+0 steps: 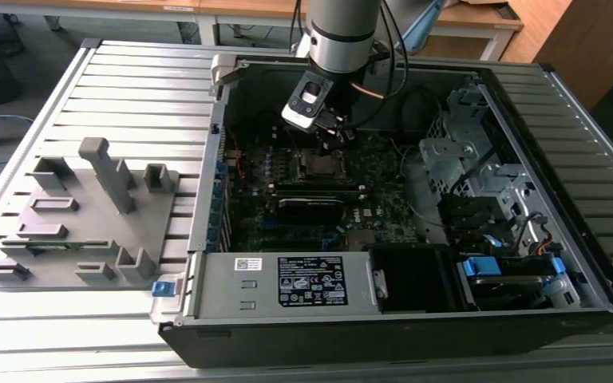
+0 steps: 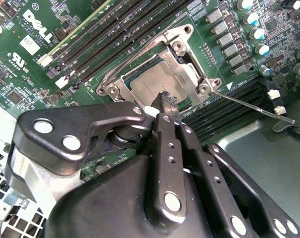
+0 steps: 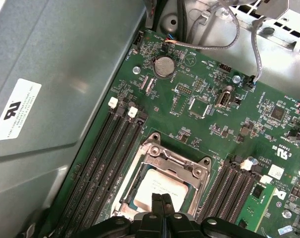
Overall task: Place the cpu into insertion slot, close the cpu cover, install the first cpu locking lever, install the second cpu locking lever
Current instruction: 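Close the cpu cover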
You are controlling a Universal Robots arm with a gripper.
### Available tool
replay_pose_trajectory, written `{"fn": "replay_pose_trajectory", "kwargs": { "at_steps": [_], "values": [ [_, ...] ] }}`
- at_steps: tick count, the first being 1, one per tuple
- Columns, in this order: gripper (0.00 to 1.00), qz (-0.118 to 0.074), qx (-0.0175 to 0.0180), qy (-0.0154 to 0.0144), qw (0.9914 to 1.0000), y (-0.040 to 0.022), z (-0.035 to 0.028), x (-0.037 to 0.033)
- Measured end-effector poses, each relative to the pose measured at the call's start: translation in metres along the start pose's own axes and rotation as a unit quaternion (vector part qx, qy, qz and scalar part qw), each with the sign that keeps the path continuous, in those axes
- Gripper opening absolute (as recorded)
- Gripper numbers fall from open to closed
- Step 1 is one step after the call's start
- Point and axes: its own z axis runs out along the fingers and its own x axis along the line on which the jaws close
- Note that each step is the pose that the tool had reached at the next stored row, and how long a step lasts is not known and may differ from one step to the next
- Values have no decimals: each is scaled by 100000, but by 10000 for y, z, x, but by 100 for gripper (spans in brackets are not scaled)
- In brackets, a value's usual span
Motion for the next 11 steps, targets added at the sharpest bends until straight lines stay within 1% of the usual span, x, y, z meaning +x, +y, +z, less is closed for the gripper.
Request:
{"fn": "replay_pose_trajectory", "kwargs": {
  "at_steps": [8, 11],
  "values": [
    [11, -43, -1, 1, 100000, 0, 0, 0],
    [11, -512, 9, 17, 99999, 0, 0, 0]
  ]
}}
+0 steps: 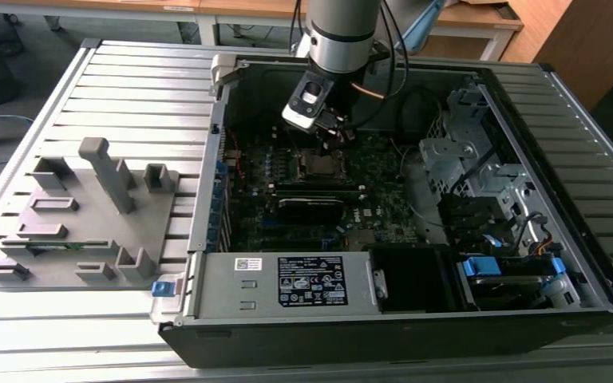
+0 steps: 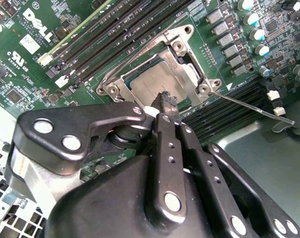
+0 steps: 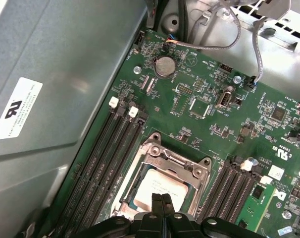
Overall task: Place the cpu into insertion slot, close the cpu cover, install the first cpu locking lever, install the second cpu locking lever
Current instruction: 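Close the cpu cover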
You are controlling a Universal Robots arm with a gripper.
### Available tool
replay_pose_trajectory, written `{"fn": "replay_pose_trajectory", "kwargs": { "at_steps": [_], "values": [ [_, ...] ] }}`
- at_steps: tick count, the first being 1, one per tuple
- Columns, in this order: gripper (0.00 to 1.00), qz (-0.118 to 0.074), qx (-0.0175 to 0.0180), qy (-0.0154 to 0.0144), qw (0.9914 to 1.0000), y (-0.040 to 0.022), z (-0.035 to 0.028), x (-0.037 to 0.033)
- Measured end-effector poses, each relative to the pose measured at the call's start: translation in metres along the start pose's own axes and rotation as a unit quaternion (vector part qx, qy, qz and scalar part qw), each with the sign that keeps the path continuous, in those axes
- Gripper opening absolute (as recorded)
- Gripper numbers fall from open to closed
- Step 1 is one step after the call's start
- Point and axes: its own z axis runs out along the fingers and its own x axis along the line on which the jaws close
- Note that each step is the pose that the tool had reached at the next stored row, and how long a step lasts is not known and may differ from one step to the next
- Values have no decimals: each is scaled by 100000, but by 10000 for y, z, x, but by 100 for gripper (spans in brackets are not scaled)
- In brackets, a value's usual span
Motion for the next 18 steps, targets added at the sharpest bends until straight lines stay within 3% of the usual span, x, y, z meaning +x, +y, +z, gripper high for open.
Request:
{"fn": "replay_pose_trajectory", "kwargs": {
  "at_steps": [18],
  "values": [
    [11, -1512, 29, 49, 99989, 0, 0, 0]
  ]
}}
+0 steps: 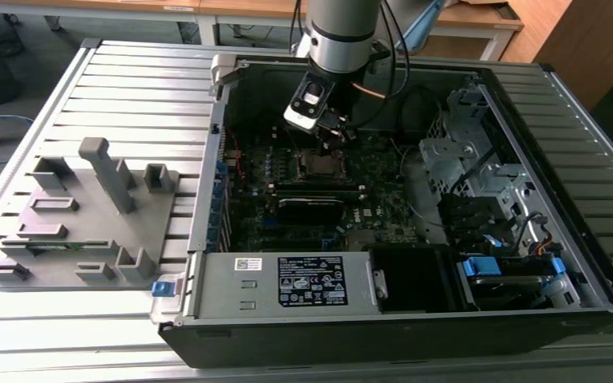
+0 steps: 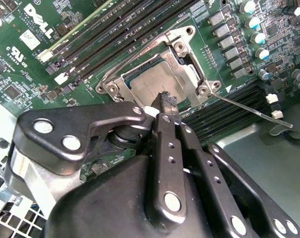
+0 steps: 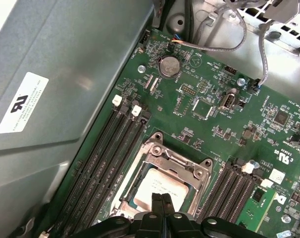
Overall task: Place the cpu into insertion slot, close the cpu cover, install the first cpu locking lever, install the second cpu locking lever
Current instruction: 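Close the cpu cover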
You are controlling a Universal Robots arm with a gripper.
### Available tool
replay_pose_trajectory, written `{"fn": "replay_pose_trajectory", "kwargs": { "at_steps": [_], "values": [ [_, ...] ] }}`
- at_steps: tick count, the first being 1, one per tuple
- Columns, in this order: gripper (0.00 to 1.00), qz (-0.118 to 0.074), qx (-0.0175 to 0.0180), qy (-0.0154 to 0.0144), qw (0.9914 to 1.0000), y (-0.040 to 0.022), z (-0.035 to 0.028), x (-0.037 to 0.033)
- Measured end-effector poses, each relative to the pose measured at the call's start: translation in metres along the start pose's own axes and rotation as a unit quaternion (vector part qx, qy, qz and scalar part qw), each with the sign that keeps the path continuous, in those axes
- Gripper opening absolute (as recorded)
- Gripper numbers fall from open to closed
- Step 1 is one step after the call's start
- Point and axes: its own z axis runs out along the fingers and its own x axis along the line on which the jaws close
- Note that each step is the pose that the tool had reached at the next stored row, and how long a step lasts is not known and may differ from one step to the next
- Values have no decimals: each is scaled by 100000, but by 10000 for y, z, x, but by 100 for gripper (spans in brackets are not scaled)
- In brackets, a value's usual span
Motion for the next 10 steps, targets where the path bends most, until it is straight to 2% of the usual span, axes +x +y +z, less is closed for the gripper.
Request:
{"fn": "replay_pose_trajectory", "kwargs": {
  "at_steps": [3, 6, 10],
  "values": [
    [11, -518, 13, 16, 99999, 0, 0, 0],
    [11, -2384, 54, 70, 99972, 0, 1, 0],
    [11, -5876, 120, 183, 99827, 0, 4, 0]
  ]
}}
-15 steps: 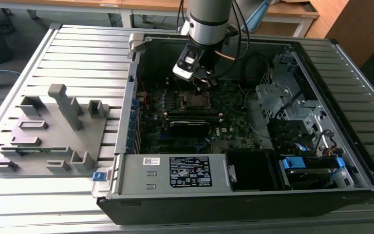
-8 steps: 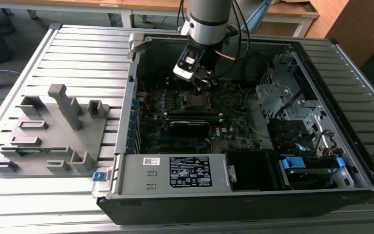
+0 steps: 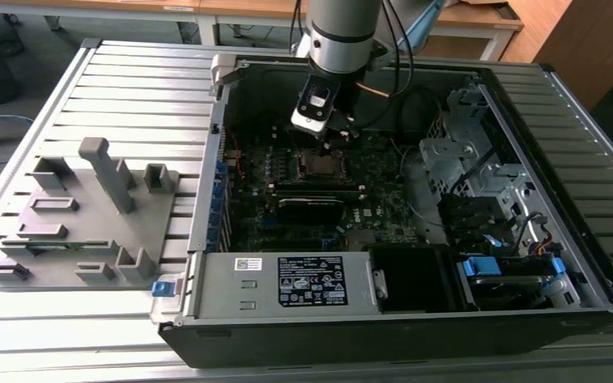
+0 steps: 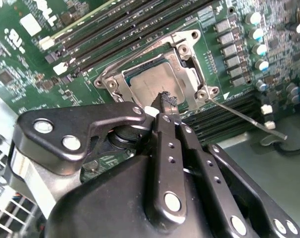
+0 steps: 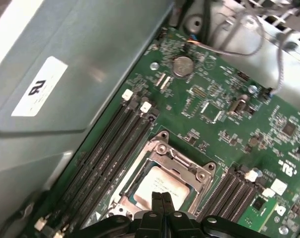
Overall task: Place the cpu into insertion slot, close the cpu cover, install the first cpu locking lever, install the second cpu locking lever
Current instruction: 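Close the cpu cover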
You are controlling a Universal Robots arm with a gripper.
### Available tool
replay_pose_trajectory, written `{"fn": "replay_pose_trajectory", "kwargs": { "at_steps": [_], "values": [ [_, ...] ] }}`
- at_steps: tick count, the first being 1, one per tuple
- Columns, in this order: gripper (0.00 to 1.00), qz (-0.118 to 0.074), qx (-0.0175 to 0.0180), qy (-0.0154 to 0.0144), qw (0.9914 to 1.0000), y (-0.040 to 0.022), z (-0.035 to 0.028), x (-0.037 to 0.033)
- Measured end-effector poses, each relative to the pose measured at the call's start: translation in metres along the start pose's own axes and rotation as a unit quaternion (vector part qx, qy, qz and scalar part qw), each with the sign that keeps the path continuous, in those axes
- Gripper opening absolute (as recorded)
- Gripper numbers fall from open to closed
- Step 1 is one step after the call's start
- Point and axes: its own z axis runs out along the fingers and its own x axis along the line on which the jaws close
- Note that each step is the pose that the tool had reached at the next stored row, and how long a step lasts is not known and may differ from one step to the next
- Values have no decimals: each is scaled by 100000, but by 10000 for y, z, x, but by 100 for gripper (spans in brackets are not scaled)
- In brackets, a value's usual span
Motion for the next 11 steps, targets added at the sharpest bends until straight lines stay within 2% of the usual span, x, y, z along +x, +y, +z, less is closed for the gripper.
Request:
{"fn": "replay_pose_trajectory", "kwargs": {
  "at_steps": [3, 6, 9, 11],
  "values": [
    [11, -2758, 55, 86, 99962, 0, 1, 0],
    [11, -5448, 108, 171, 99851, 0, 3, 0],
    [11, -8215, 164, 259, 99662, 0, 4, 0],
    [11, -10007, 200, 316, 99497, 0, 5, 0]
  ]
}}
